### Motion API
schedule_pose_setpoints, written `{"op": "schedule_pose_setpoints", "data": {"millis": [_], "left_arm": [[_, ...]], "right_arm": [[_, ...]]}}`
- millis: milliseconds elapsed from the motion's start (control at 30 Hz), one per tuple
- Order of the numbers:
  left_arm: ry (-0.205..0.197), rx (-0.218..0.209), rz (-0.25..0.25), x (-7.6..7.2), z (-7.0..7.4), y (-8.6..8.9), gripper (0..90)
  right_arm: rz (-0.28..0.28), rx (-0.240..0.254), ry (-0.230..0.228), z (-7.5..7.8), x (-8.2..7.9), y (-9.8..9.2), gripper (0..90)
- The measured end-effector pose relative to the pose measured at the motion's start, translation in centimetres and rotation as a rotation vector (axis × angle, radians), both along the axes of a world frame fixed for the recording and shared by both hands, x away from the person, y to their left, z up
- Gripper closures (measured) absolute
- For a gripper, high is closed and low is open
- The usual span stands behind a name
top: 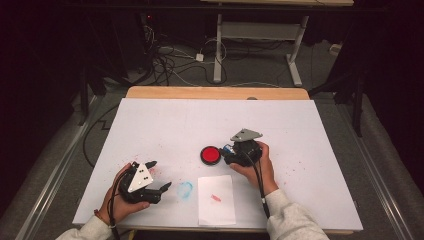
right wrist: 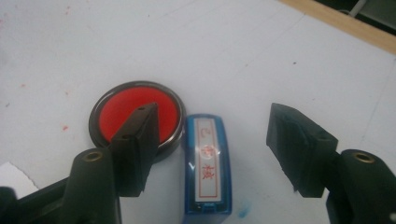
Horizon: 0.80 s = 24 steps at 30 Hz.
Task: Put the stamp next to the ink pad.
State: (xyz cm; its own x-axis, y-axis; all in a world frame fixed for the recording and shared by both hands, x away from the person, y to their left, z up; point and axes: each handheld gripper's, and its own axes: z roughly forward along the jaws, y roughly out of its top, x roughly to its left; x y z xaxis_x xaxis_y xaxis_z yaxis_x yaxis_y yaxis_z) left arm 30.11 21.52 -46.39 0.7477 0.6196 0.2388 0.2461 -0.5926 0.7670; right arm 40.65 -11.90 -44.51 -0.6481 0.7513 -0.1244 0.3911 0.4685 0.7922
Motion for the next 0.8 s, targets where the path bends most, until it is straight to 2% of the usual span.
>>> {"op": "schedule_pose_setpoints", "data": {"millis": [67,267,467,533,800], "left_arm": [[0.001,-0.003,0.000,0.0,0.0,0.0,18.1],[0.002,-0.001,0.001,0.0,0.0,0.0,18.1],[0.002,0.001,0.002,0.0,0.0,0.0,18.1],[0.003,0.002,0.001,0.0,0.0,0.0,18.1],[0.002,0.006,0.000,-0.1,0.0,0.0,18.1]], "right_arm": [[-0.014,0.007,-0.014,0.4,-0.1,-0.1,30.9],[-0.017,0.029,-0.049,1.4,-0.5,-0.7,29.3],[-0.019,0.001,-0.089,2.3,-1.0,-0.9,28.7],[-0.012,0.015,-0.093,2.5,-1.1,-1.1,28.5],[0.004,0.018,-0.110,3.0,-1.5,-1.3,23.0]]}}
